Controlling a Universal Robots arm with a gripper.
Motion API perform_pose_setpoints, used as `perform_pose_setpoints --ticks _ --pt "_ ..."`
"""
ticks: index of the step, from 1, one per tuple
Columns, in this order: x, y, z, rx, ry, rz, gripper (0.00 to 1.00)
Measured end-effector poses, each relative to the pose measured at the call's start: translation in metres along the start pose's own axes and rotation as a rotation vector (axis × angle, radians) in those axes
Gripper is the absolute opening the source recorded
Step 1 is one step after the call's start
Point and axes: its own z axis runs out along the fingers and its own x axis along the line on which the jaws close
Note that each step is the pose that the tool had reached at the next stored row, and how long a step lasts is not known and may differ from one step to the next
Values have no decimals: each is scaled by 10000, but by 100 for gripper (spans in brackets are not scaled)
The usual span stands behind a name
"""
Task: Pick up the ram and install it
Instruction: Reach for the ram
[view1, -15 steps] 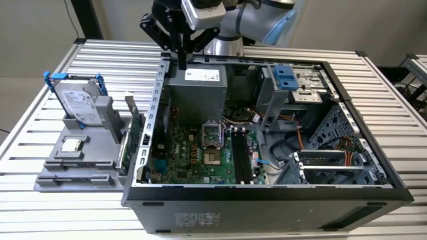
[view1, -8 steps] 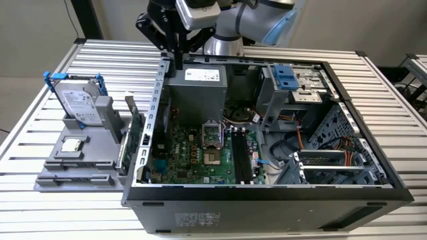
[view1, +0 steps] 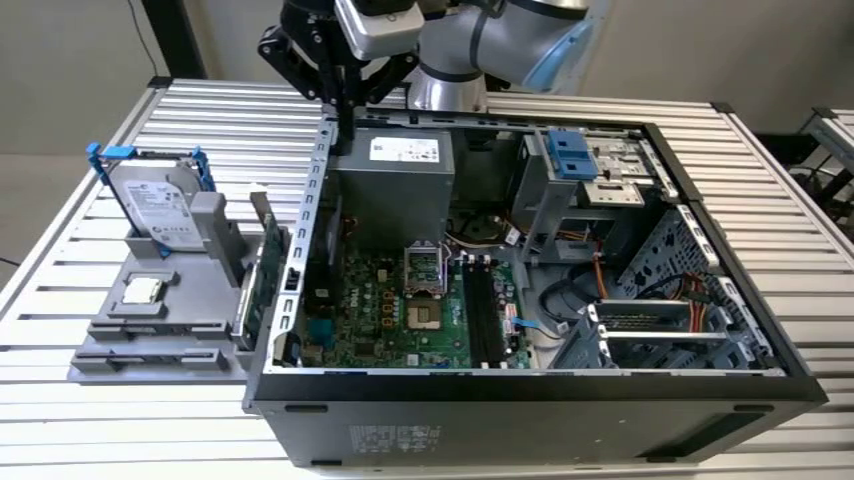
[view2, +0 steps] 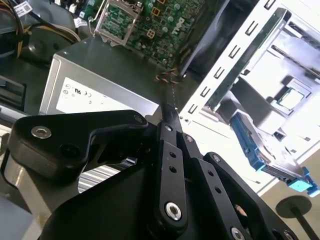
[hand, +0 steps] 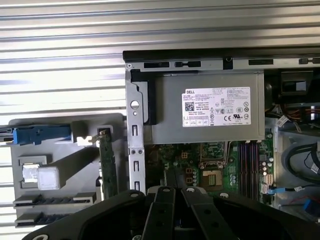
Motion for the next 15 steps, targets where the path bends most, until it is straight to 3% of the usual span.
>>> perform_pose_setpoints --ticks 15 --pt "286 -18 -6 -2 11 -217 0"
